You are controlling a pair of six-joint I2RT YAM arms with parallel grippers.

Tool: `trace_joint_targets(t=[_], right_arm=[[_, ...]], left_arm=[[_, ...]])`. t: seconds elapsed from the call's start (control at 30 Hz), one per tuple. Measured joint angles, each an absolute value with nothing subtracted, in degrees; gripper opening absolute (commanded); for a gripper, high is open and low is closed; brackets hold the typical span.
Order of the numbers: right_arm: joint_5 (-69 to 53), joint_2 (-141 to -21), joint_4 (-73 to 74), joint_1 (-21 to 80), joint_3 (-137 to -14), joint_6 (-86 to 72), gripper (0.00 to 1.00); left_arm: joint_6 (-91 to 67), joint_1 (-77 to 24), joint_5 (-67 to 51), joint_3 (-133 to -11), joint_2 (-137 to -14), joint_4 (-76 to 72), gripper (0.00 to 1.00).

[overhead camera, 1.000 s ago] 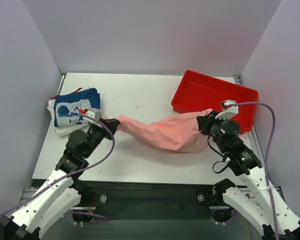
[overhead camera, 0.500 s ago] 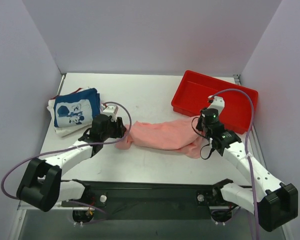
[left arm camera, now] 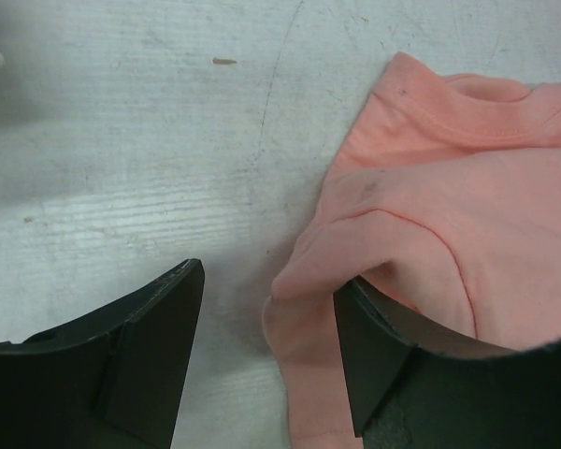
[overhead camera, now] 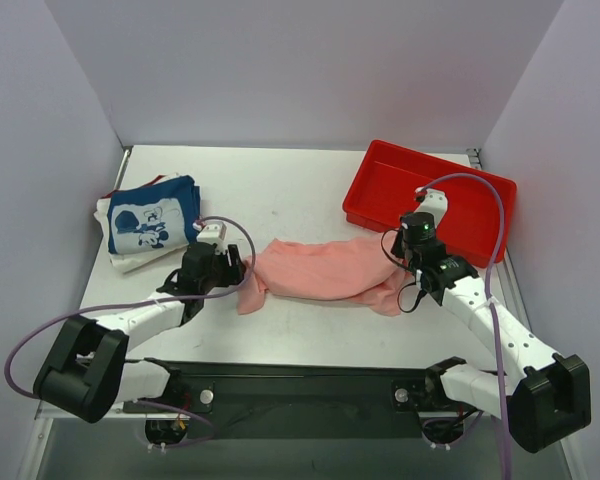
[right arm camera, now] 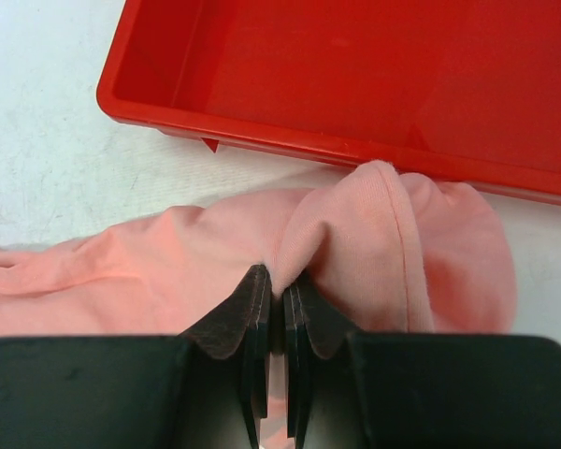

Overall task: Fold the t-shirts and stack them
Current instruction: Flatten out the tshirt

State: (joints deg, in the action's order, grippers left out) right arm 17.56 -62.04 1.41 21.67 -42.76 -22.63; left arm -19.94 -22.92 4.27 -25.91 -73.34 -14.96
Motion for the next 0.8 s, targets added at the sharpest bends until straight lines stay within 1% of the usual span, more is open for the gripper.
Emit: trace_joint_targets(t=[0.2, 0.37, 0.47, 0.57, 0.8], right_arm=[[16.9, -62.6, 0.5, 21.3, -42.8, -22.6, 0.04], [15.9, -63.7, 0.2, 21.1, -42.8, -22.7, 0.04], [15.6, -63.8, 0.1, 20.9, -42.8, -22.7, 0.04], [15.2, -64.2, -0.2, 20.6, -42.8, -22.7, 0.05], [14.6, -64.4, -0.3, 20.5, -42.8, -22.7, 0.05]], left_arm=[[-25.1, -23.6, 4.8, -19.2, -67.4, -15.2, 0.68], [-28.6, -26.3, 6.0, -14.2, -58.3, -14.6, 0.68], [-29.8, -27.6, 6.0, -13.8, -54.3, -13.0, 0.67], [-30.9, -28.5, 6.0, -13.8, -52.8, -11.2, 0.65], [-33.8, -30.2, 6.0, -13.8, -53.8, -6.1, 0.61]])
